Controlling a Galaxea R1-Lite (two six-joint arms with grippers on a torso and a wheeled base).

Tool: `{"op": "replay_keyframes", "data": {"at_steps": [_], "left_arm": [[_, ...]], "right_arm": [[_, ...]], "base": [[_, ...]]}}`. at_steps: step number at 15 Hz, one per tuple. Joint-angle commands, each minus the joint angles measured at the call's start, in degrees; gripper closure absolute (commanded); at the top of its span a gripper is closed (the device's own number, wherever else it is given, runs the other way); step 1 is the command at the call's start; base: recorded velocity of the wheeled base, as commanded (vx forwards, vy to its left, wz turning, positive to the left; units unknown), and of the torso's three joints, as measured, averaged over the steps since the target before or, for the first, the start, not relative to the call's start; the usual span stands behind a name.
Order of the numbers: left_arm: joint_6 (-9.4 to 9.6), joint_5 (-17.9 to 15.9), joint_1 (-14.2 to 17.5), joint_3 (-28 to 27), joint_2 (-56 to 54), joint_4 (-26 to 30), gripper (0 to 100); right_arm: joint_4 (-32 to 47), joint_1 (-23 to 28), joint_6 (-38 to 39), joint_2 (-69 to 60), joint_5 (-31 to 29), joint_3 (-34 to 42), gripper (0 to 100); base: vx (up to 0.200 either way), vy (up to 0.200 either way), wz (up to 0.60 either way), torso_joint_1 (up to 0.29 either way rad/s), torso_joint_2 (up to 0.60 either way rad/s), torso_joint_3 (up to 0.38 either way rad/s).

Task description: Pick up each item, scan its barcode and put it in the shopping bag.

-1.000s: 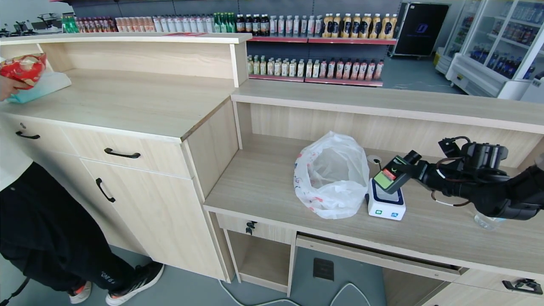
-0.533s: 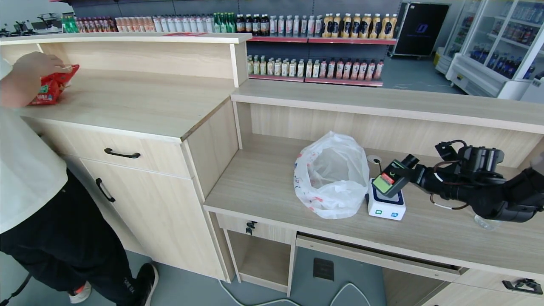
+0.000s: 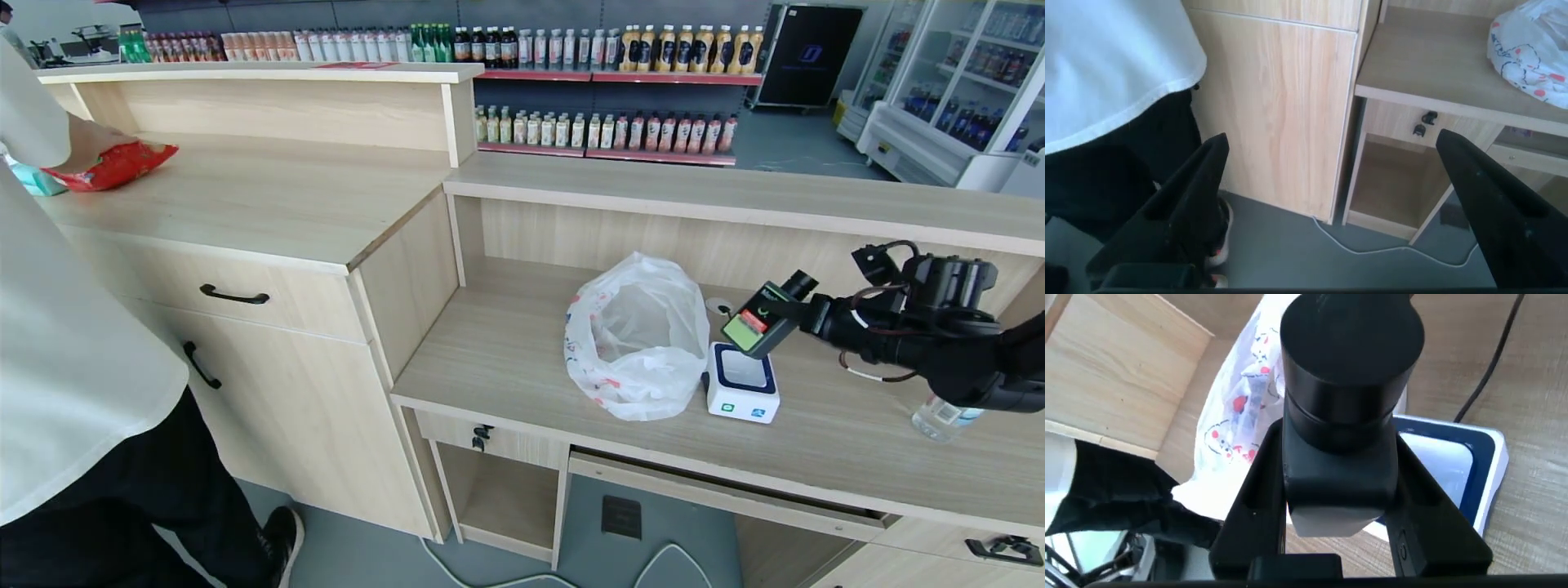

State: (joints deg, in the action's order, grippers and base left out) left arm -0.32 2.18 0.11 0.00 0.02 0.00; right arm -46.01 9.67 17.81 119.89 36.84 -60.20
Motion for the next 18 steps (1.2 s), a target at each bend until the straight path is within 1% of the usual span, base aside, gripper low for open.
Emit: {"op": "replay_keyframes", "data": {"at_steps": [1, 2, 3, 4, 7, 10, 12, 13, 14, 15, 16, 18], "left_arm": [[-0.03, 0.0, 0.1, 0.0, 0.0, 0.0, 0], [-0.03, 0.0, 0.1, 0.0, 0.0, 0.0, 0], [-0.03, 0.0, 0.1, 0.0, 0.0, 0.0, 0], [-0.03, 0.0, 0.1, 0.0, 0.0, 0.0, 0], [-0.03, 0.0, 0.1, 0.0, 0.0, 0.0, 0], [-0.03, 0.0, 0.1, 0.0, 0.0, 0.0, 0], [-0.03, 0.1, 0.1, 0.0, 0.0, 0.0, 0], [-0.03, 0.1, 0.1, 0.0, 0.0, 0.0, 0], [-0.03, 0.0, 0.1, 0.0, 0.0, 0.0, 0], [-0.03, 0.0, 0.1, 0.0, 0.0, 0.0, 0], [-0.03, 0.1, 0.1, 0.0, 0.0, 0.0, 0], [-0.03, 0.0, 0.0, 0.0, 0.0, 0.0, 0]], "right_arm": [[5.5, 0.2, -18.4, -15.4, 0.1, 4.7, 100], [7.9, 1.9, -31.6, -16.7, -0.3, 6.3, 100], [9.2, 4.7, -43.0, -17.2, -0.8, 6.8, 100], [8.6, 6.1, -46.0, -17.6, -0.8, 7.4, 100], [4.3, 7.4, -46.3, -18.6, -1.1, 8.3, 100], [3.4, 8.4, -47.3, -19.4, -1.0, 8.4, 100], [3.1, 8.4, -47.3, -20.0, -1.8, 8.5, 100], [2.9, 8.3, -47.0, -20.1, -3.7, 8.3, 100], [2.9, 8.0, -45.1, -20.2, -5.1, 7.7, 100], [3.3, 7.8, -40.4, -20.0, -5.5, 7.0, 100], [3.5, 7.6, -38.3, -19.5, -5.5, 6.3, 100], [3.6, 7.5, -37.1, -16.3, -5.4, 6.3, 100]], "base": [[0.000, 0.000, 0.00, 0.000, 0.00, 0.000], [0.000, 0.000, 0.00, 0.000, 0.00, 0.000], [0.000, 0.000, 0.00, 0.000, 0.00, 0.000], [0.000, 0.000, 0.00, 0.000, 0.00, 0.000], [0.000, 0.000, 0.00, 0.000, 0.00, 0.000], [0.000, 0.000, 0.00, 0.000, 0.00, 0.000], [0.000, 0.000, 0.60, 0.002, 0.00, 0.000], [0.000, 0.000, 0.60, -0.002, -0.01, 0.002], [0.000, 0.000, 0.60, 0.002, 0.00, 0.002], [0.000, 0.000, 0.60, 0.017, 0.01, -0.002], [0.000, 0.000, 0.00, 0.000, 0.00, 0.000], [0.000, 0.000, 0.00, 0.000, 0.00, 0.000]]}}
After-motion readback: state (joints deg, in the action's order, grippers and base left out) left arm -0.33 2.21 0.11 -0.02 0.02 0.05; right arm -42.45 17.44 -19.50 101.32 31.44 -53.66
